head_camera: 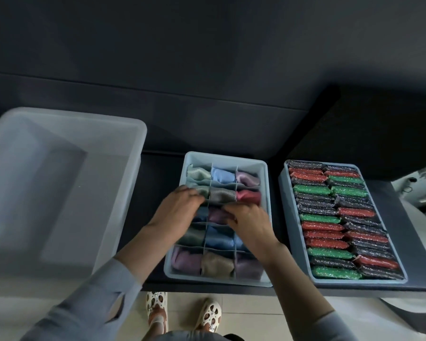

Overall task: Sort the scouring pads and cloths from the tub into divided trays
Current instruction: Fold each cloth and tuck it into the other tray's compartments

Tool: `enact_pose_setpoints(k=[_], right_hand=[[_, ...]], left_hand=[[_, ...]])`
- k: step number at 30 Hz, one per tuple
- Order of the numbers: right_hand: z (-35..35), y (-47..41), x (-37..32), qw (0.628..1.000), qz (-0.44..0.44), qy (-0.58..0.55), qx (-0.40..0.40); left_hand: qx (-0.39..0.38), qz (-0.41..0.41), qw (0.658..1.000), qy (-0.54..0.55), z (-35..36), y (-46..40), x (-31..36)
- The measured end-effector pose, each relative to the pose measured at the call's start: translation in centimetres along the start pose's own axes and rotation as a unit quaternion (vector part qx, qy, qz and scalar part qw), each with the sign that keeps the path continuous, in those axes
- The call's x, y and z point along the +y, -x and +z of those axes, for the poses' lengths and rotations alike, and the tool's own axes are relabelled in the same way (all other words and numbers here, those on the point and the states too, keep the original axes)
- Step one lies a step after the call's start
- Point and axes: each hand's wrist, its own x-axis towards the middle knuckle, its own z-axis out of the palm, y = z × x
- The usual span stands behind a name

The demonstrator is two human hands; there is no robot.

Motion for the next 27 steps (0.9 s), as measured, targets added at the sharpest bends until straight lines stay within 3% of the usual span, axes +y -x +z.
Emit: enact_pose_setpoints(k=[3,7,11,15,20,25,27], right_hand=[[0.6,-0.8,-0.5,0.998,0.033,0.037,-0.045],[0.5,-1.2,-0.4,0.999,0.039,0.015,-0.034],[-0.1,-0.6,-0.3,0.999,0.012,-0.01,-0.044],[-1.2,1.9,0.5,0.997,-0.016,-0.074,0.024],[0.4,4.0,-1.5,0.996,-0.003,-0.038,-0.085],[0.9,3.3,-2.7,0.993,-0.014,-0.037,-0.108],[1.0,3.2,-3.0,0.995,-0.025,0.013,-0.099]], left_hand=[[-0.061,0.01,0.994,-0.094,0.4,-0.5,1.1],[-0.06,0.004,0.991,-0.115,1.3,-0.6,1.0],[-0.025,0.016,0.996,-0.087,1.6,-0.3,0.6],[0.031,0.02,0.999,0.02,0.3,1.8,0.5],[-0.078,0.045,0.994,-0.06,0.1,4.6,1.8],[-0.068,0.042,0.99,-0.114,0.4,4.5,3.0],[-0.064,0.026,0.989,-0.131,0.3,4.4,3.2]])
